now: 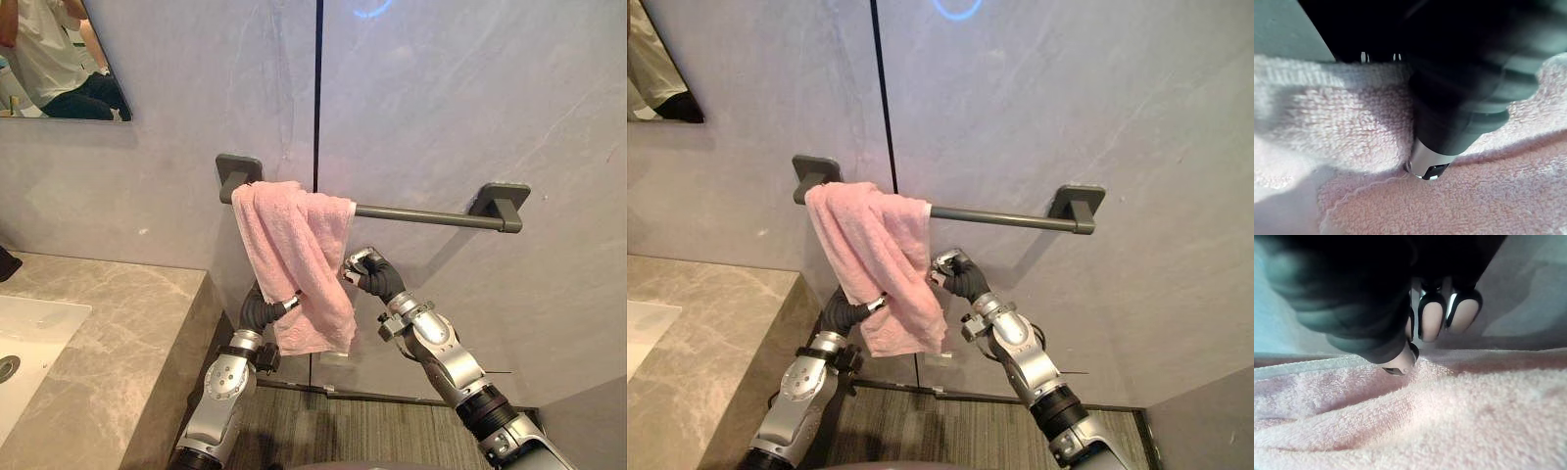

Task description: Organize washtable

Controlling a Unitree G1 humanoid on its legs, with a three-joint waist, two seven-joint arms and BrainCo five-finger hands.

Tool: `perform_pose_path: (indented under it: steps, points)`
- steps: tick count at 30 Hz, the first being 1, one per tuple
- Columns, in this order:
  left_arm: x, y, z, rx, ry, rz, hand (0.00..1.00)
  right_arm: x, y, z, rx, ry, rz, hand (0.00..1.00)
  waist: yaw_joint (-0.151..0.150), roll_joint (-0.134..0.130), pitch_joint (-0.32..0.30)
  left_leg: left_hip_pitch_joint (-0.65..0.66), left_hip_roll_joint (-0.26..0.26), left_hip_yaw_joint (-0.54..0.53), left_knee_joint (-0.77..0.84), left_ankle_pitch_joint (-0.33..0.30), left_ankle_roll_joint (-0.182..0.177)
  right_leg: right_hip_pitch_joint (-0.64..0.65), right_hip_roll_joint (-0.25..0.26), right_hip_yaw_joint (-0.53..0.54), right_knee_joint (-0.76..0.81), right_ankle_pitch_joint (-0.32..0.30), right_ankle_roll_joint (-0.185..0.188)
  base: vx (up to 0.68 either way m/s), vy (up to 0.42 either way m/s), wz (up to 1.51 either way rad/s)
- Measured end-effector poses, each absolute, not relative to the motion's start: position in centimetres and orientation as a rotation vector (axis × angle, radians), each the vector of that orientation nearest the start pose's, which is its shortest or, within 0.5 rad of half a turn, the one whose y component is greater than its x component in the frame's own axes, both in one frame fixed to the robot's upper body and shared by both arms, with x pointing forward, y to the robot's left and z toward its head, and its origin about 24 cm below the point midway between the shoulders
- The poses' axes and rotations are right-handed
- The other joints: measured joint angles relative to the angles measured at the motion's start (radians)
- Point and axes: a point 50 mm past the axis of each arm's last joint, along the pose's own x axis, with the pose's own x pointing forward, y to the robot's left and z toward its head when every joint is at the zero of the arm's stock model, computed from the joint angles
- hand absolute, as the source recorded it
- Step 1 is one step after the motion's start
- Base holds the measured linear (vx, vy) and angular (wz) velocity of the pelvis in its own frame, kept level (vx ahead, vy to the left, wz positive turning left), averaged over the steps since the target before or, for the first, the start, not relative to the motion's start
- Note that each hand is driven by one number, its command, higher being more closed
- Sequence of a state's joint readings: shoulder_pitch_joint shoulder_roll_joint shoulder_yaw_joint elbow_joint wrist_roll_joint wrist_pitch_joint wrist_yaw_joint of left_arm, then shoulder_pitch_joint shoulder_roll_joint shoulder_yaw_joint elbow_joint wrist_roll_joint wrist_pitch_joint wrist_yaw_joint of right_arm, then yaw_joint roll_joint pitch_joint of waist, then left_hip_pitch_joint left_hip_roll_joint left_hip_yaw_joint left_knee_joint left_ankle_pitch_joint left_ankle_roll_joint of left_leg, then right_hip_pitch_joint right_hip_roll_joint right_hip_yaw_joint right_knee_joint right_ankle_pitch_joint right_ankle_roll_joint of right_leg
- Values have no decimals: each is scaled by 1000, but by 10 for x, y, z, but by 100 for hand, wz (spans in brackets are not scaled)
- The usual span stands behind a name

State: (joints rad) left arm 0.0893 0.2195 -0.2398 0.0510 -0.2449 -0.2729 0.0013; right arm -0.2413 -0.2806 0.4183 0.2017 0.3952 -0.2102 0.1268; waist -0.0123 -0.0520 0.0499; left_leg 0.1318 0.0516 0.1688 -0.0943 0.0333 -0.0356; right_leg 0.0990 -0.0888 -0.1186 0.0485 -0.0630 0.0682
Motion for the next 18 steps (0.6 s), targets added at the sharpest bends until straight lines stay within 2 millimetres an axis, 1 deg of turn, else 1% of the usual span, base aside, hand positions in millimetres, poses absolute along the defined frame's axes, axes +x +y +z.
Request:
perform_pose_path:
  steps: [7, 12, 15, 18]
  points:
    - [228, 146, 30, -58, -87, -169, 100, 276, -106, 54, 93, -110, 474, 100, 0, 1, 1, 0, 0, 1, 0, 0, 0, 0, 0, 1, 0, 0, 0, 0, 0, 0]
    - [230, 154, 32, -67, -99, -118, 100, 271, -125, 50, 128, -111, 380, 100, -1, 6, 4, 1, 1, 2, 0, 0, 0, 0, -1, 3, 0, 0, 0, 0, 0, 0]
    - [231, 159, 34, -71, -109, -90, 100, 271, -131, 51, 131, -115, 353, 100, -6, 8, 5, 4, -2, 5, 0, 0, 0, 0, 0, 5, 0, 1, -1, 0, 0, -2]
    - [232, 159, 37, -85, -123, -77, 100, 269, -138, 53, 149, -134, 313, 100, -5, 12, 8, 4, -2, 6, 0, 0, 0, 0, 0, 6, 0, 1, -1, 0, 0, 0]
